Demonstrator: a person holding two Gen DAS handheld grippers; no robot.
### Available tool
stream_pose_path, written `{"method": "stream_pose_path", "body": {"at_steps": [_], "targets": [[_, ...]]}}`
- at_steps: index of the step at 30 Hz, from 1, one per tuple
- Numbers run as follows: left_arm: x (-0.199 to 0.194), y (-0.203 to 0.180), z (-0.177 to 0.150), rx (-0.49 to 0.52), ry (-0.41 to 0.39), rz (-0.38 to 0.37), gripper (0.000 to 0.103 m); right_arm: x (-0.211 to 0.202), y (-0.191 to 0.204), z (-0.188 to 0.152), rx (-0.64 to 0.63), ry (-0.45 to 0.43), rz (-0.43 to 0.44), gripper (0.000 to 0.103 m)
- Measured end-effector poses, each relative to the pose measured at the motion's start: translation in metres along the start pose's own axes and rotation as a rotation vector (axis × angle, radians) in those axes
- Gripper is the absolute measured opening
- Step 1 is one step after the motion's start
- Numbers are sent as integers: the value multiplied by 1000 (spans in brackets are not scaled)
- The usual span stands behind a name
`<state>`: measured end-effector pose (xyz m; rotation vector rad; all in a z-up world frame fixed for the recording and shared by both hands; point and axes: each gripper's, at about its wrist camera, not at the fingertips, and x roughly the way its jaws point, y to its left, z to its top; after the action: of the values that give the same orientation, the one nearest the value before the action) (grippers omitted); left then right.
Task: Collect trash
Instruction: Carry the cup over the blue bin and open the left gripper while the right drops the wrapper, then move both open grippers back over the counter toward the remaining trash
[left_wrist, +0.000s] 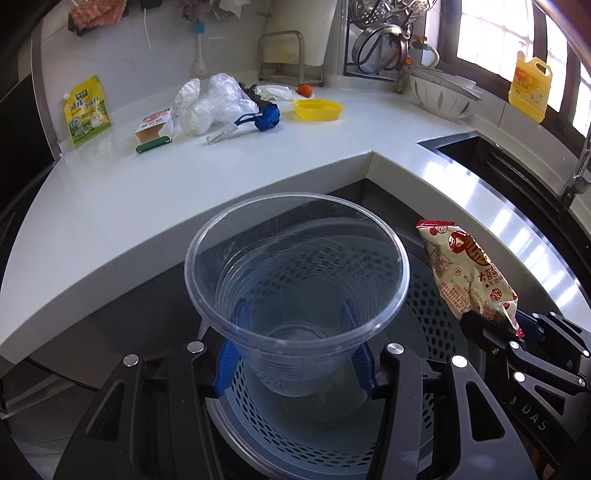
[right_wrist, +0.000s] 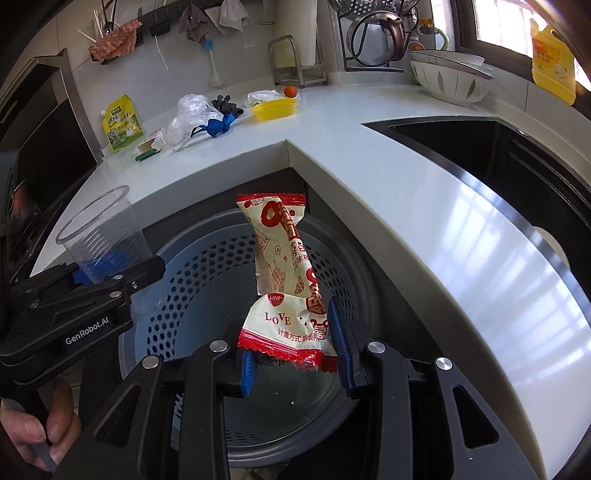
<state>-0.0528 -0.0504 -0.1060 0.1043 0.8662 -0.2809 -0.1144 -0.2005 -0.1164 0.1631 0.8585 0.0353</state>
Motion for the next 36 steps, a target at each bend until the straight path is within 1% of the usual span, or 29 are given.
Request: {"method": "stream_pose_path", "body": {"at_steps": [7,10,13,22,23,24,25,26,27,32,36], "targets": [[7,0,-9,1,31,-2,51,4,7,-13,-15,20,19,33],[8,0,-12,2,35,-6,52,5,7,-15,-15,25,21,33],[11,1,-14,-5,55,-21,52,8,5,-17,-4,38,28,33],[14,2,-17,-14,70,-26,54,13,1,-19,1,52,20,34],[14,2,-17,-18,72,-26,55,12,1,-18,1,49,18,35],[15,3,-17,-24,75,-29,60,12,1,-18,0,46,16,38],[15,4,-17,-31,75,-34,66,11,1,-18,0,41,14,45],[15,5,-17,-40,73,-35,69,10,1,-18,-1,34,11,49],[15,6,-17,-47,71,-34,75,9,1,-18,0,27,10,54],[15,11,-16,-63,74,-25,76,8,-2,-16,12,18,11,54],[12,14,-15,-65,59,-8,76,8,-2,-15,15,11,19,55]]}}
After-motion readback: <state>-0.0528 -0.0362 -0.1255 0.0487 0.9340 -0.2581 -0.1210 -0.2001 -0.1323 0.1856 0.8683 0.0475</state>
